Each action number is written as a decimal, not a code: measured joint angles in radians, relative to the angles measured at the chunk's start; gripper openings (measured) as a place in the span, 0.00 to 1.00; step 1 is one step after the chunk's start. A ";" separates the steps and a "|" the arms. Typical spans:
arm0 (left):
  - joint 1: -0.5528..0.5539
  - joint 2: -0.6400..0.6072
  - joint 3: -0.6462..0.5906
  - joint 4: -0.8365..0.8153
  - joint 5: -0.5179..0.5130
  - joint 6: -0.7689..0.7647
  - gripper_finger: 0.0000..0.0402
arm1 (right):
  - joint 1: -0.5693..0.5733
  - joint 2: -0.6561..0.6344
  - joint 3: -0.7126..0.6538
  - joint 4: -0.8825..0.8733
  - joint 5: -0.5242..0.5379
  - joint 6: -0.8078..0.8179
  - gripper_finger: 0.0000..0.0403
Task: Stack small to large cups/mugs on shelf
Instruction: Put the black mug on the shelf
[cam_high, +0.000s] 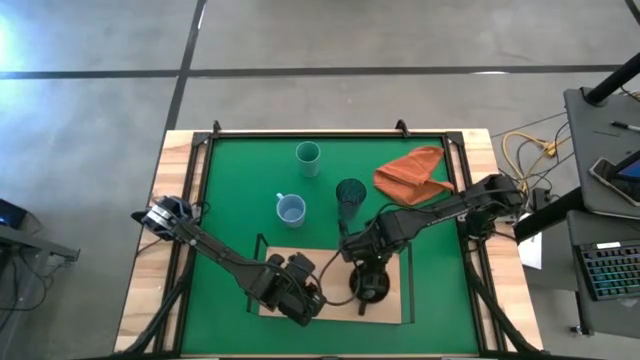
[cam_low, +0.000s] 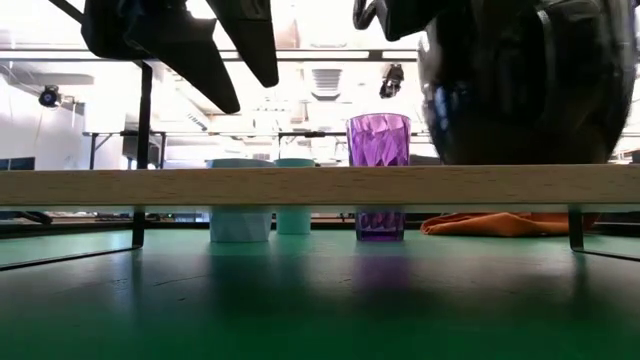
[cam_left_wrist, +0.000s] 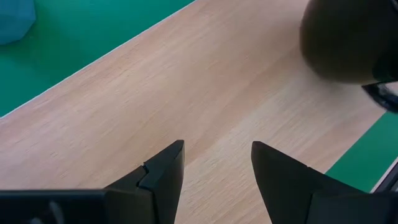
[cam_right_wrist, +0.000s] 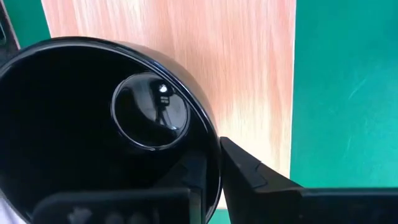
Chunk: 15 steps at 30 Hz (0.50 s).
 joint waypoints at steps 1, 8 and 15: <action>0.000 0.000 0.000 0.000 0.000 0.000 0.43 | 0.004 -0.005 -0.001 -0.013 -0.004 -0.001 0.06; -0.001 0.000 -0.001 -0.001 0.000 0.000 0.43 | 0.048 -0.019 -0.006 -0.081 -0.001 -0.036 0.07; -0.001 0.000 -0.003 -0.017 0.000 -0.006 0.43 | 0.060 -0.020 -0.015 -0.067 0.018 -0.041 0.07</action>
